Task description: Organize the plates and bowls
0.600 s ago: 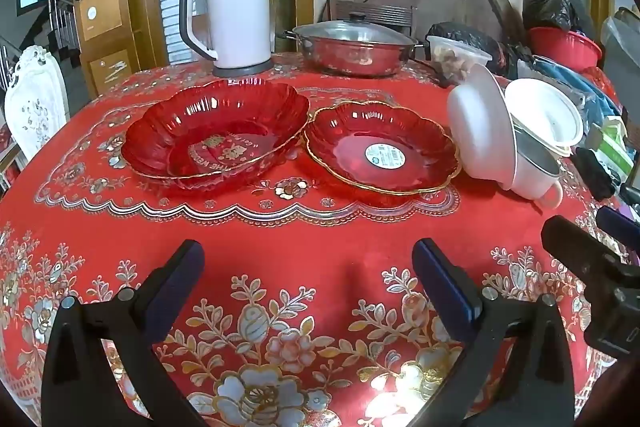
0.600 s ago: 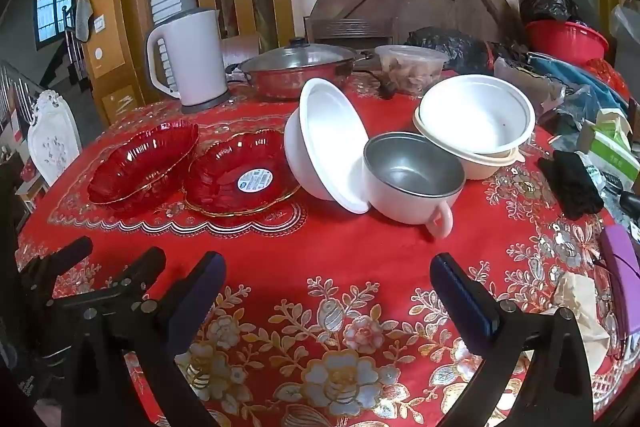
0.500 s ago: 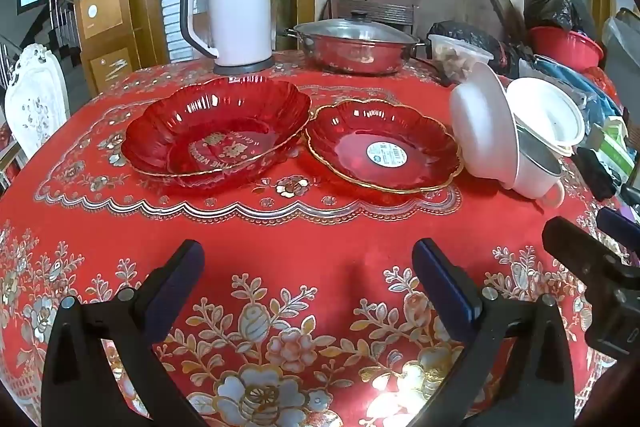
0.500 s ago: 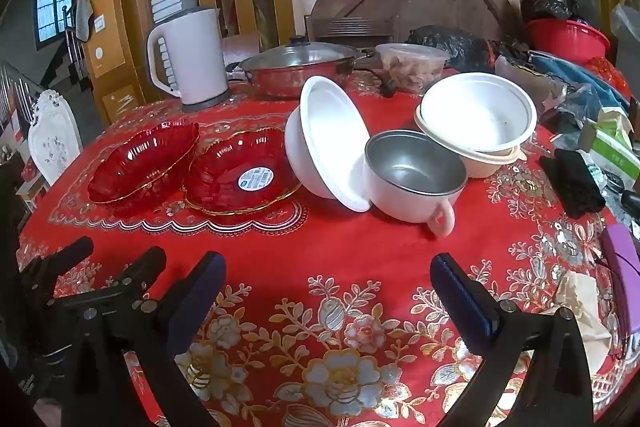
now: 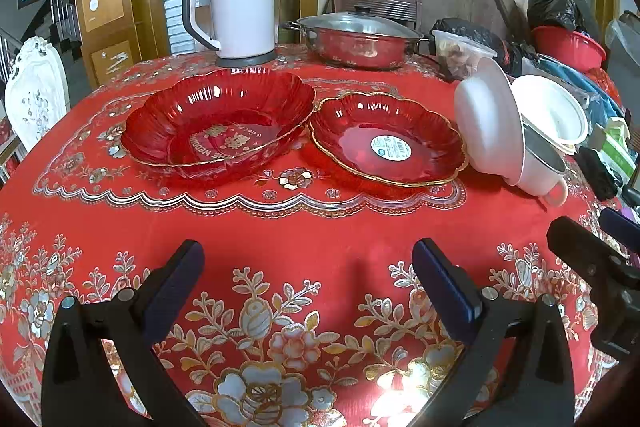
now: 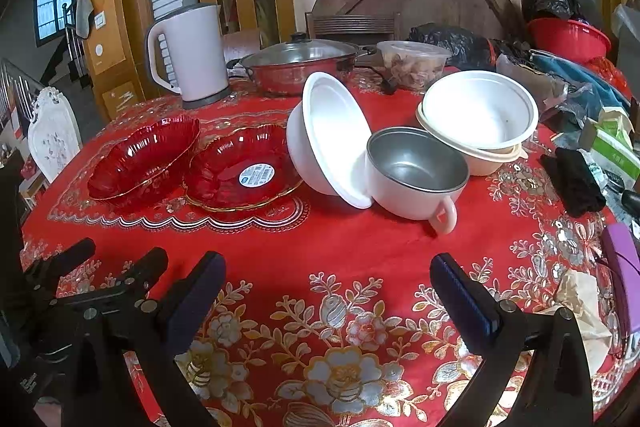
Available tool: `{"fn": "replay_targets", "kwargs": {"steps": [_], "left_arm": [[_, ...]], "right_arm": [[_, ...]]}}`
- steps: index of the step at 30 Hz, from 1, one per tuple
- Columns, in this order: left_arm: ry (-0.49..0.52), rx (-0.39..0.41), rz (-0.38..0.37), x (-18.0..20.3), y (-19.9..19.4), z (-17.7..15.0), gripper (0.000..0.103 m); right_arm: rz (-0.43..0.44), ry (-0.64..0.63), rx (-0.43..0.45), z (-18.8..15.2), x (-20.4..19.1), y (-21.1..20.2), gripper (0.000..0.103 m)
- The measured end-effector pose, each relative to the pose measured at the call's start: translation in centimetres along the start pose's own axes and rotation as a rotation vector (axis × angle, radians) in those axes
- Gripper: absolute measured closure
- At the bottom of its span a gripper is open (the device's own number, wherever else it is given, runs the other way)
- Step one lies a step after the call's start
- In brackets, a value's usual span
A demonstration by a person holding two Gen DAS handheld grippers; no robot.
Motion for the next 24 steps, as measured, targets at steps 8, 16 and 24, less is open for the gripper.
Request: {"fn": "replay_targets", "kwargs": {"steps": [8, 16, 24], "left_arm": [[-0.001, 0.009, 0.002, 0.1, -0.1, 0.1, 0.0], [-0.005, 0.018, 0.006, -0.1, -0.2, 0.1, 0.0], [-0.033, 0.034, -0.01, -1.4, -0.5, 0.5, 0.0]], "right_arm": [[0.002, -0.002, -0.008, -0.1, 0.0, 0.2, 0.0], [0.014, -0.031, 0.0, 0.7, -1.1, 0.0, 0.0], [0.073, -0.064, -0.026, 2.4, -3.6, 0.1, 0.0]]}}
Point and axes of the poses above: each gripper's, at about its wrist camera, not at the fingertips, and y roughly the way its jaws point, x to its right, z to its top, the point moved 8 cm from there along y, roughly the way its jaws point, and after that the axes turned 8 degrees about y, right-handed, at the moved point
